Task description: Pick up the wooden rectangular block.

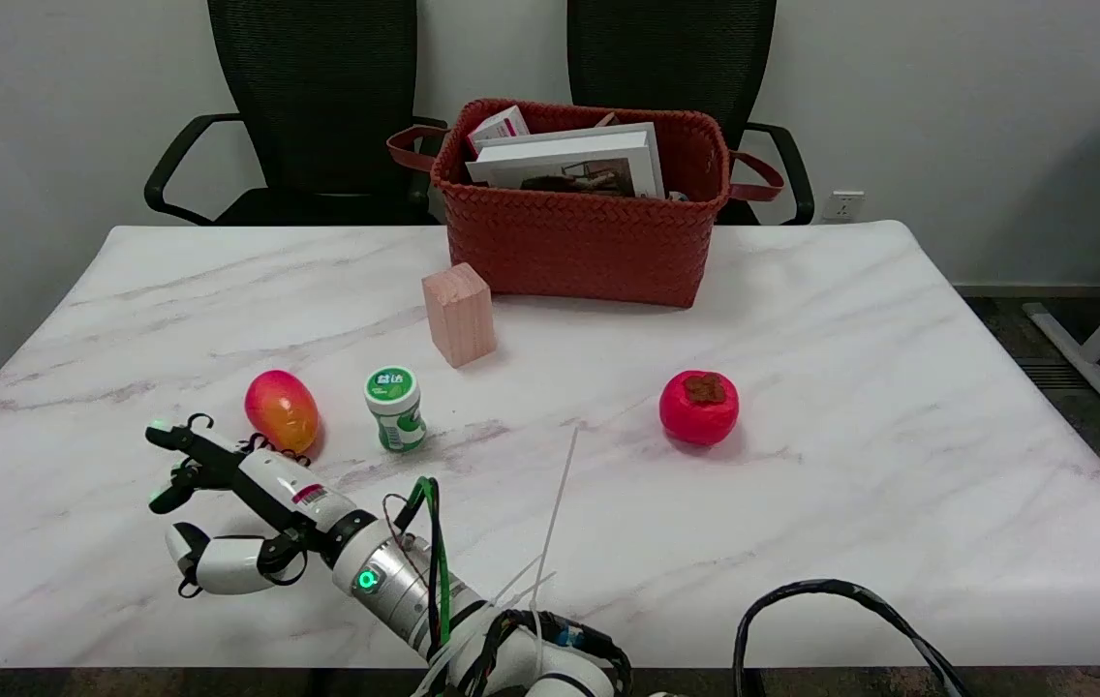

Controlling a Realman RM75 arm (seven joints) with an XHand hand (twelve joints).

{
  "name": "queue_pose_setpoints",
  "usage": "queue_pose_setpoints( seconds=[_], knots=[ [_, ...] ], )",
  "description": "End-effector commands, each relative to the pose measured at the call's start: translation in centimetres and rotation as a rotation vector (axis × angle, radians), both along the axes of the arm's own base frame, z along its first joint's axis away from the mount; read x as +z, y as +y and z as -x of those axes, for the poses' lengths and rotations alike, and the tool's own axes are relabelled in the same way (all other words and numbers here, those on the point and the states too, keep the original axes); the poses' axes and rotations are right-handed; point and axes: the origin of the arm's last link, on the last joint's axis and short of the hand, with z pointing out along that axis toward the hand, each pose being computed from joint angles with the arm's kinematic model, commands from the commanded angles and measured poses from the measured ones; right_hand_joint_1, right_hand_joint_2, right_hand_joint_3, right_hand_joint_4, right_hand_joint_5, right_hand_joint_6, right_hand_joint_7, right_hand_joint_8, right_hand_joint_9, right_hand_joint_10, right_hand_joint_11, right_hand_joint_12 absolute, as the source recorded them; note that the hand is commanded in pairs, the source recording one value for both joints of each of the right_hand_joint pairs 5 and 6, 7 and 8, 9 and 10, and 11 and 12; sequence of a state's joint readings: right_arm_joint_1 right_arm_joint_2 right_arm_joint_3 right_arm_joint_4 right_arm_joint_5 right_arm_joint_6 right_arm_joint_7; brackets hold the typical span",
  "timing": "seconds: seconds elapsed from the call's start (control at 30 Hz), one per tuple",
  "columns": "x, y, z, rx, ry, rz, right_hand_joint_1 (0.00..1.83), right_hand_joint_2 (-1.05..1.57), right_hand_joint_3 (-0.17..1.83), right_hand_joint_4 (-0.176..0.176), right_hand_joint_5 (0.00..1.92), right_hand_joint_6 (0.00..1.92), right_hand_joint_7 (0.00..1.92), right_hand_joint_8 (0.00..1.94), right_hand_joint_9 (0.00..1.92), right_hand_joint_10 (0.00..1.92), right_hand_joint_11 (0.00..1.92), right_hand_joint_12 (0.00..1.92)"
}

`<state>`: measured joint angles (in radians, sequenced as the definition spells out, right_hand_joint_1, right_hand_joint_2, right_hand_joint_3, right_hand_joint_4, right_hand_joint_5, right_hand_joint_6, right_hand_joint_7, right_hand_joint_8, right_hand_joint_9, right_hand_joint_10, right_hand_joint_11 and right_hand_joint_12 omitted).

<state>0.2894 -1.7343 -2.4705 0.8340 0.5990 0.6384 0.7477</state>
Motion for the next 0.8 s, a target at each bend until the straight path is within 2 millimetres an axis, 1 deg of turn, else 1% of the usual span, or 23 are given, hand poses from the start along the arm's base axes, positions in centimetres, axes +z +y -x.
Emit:
queue_pose_setpoints(
  seconds=[0.03, 0.23, 0.5, 0.6, 0.67, 0.73, 0.8],
  knots=[
    [0.0, 0.1, 0.7, -0.042, -0.017, -0.006, 1.0, 1.05, 0.73, 0.0, 0.17, 0.17, 0.64, 0.64, 0.37, 0.37, 0.29, 0.29],
    [0.2, 0.1, 0.5, -0.039, -0.025, 0.0, 1.0, 1.05, 0.74, 0.0, 0.18, 0.18, 0.63, 0.63, 0.37, 0.37, 0.3, 0.3],
    [0.5, 0.4, 0.8, -0.039, -0.027, 0.014, 1.01, 1.06, 0.72, 0.0, 0.2, 0.2, 0.64, 0.64, 0.39, 0.39, 0.33, 0.33],
    [0.6, 0.3, 0.3, -0.004, -0.022, 0.025, 1.01, 1.06, 0.72, 0.0, 0.21, 0.21, 0.65, 0.65, 0.4, 0.4, 0.35, 0.35],
    [0.8, 0.1, -0.4, 0.043, 0.006, 0.04, 1.01, 1.08, 0.7, 0.0, 0.22, 0.22, 0.66, 0.66, 0.44, 0.44, 0.42, 0.42],
    [0.9, 0.0, -0.7, 0.061, 0.014, 0.049, 1.03, 1.08, 0.68, 0.0, 0.23, 0.23, 0.67, 0.67, 0.48, 0.48, 0.47, 0.47],
    [1.0, 0.0, -0.8, 0.06, 0.013, 0.054, 1.04, 1.06, 0.7, 0.0, 0.23, 0.23, 0.68, 0.68, 0.47, 0.47, 0.47, 0.47]
  ],
)
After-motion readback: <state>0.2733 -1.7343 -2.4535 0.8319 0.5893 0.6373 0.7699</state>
